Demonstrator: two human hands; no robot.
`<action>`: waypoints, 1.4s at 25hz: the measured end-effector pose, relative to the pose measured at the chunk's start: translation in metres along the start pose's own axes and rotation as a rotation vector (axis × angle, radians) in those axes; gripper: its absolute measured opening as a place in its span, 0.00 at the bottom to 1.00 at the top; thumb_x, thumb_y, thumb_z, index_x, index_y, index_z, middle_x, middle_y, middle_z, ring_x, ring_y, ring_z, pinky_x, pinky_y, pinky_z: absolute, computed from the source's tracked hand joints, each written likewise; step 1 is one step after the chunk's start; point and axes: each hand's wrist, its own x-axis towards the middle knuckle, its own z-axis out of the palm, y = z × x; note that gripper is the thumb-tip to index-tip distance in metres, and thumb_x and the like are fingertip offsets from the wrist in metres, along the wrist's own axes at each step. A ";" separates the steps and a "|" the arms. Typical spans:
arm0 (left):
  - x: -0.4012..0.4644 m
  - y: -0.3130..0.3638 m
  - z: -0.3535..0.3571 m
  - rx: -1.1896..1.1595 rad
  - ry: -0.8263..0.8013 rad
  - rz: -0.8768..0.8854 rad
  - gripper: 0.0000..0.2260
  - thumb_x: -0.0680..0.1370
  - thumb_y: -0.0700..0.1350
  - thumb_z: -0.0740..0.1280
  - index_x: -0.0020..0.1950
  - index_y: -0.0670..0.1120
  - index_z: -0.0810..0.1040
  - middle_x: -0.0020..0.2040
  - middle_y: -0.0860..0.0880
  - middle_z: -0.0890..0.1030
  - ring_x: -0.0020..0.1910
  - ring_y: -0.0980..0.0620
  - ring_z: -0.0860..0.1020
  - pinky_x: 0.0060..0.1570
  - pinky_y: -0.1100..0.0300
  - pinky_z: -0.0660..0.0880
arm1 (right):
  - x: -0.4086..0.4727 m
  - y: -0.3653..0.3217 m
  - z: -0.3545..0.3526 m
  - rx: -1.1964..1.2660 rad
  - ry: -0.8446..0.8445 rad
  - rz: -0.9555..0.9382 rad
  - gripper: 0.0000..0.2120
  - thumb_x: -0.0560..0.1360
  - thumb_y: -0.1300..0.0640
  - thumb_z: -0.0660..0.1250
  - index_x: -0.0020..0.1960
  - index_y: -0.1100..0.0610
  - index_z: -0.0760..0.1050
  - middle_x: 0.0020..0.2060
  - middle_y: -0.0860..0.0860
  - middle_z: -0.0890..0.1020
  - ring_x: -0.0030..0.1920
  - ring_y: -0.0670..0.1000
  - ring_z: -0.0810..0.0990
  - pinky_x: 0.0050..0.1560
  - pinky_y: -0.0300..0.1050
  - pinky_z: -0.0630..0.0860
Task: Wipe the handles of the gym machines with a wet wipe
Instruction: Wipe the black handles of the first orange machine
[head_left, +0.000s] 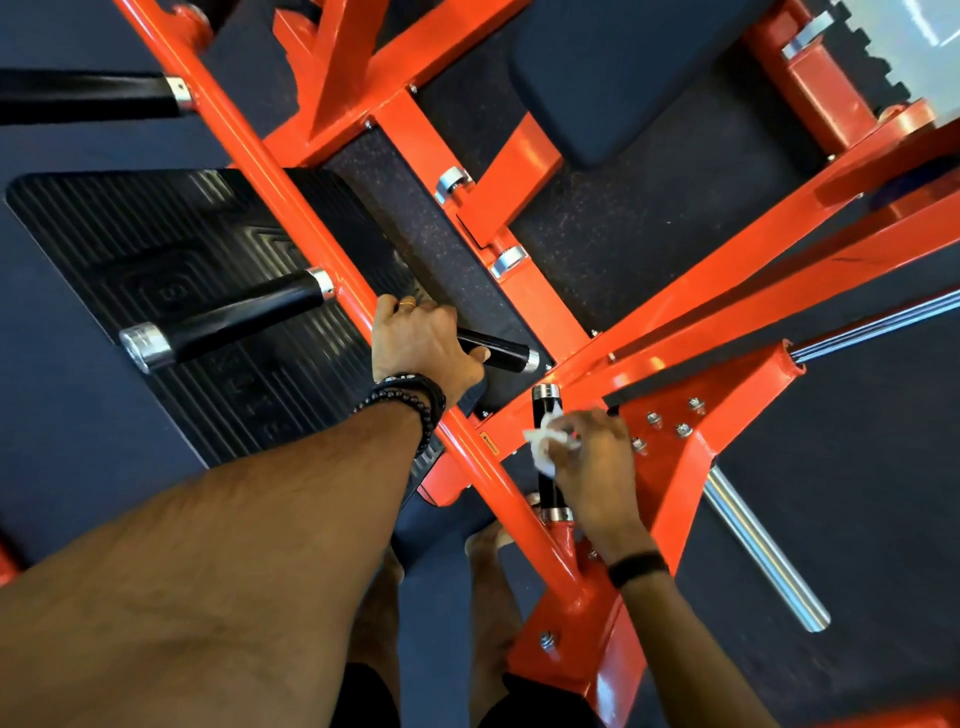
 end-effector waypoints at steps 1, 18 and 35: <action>0.000 0.000 0.000 -0.002 -0.004 0.001 0.20 0.72 0.66 0.64 0.52 0.52 0.81 0.47 0.51 0.81 0.51 0.49 0.77 0.59 0.52 0.65 | 0.022 -0.003 0.001 0.042 0.023 0.026 0.06 0.71 0.63 0.74 0.46 0.56 0.81 0.46 0.53 0.82 0.50 0.56 0.78 0.49 0.41 0.67; 0.000 0.001 0.000 -0.038 0.001 -0.002 0.19 0.72 0.65 0.65 0.51 0.52 0.80 0.46 0.51 0.81 0.50 0.49 0.77 0.59 0.52 0.64 | 0.014 -0.002 -0.010 0.380 0.056 0.330 0.08 0.74 0.71 0.69 0.44 0.60 0.84 0.40 0.56 0.85 0.40 0.52 0.82 0.43 0.35 0.76; 0.000 0.002 -0.001 -0.011 -0.010 -0.012 0.20 0.72 0.66 0.65 0.52 0.51 0.80 0.45 0.51 0.81 0.50 0.48 0.77 0.60 0.51 0.65 | -0.002 0.004 -0.030 0.641 -0.650 0.670 0.22 0.80 0.67 0.53 0.32 0.59 0.77 0.29 0.53 0.82 0.33 0.51 0.79 0.39 0.46 0.77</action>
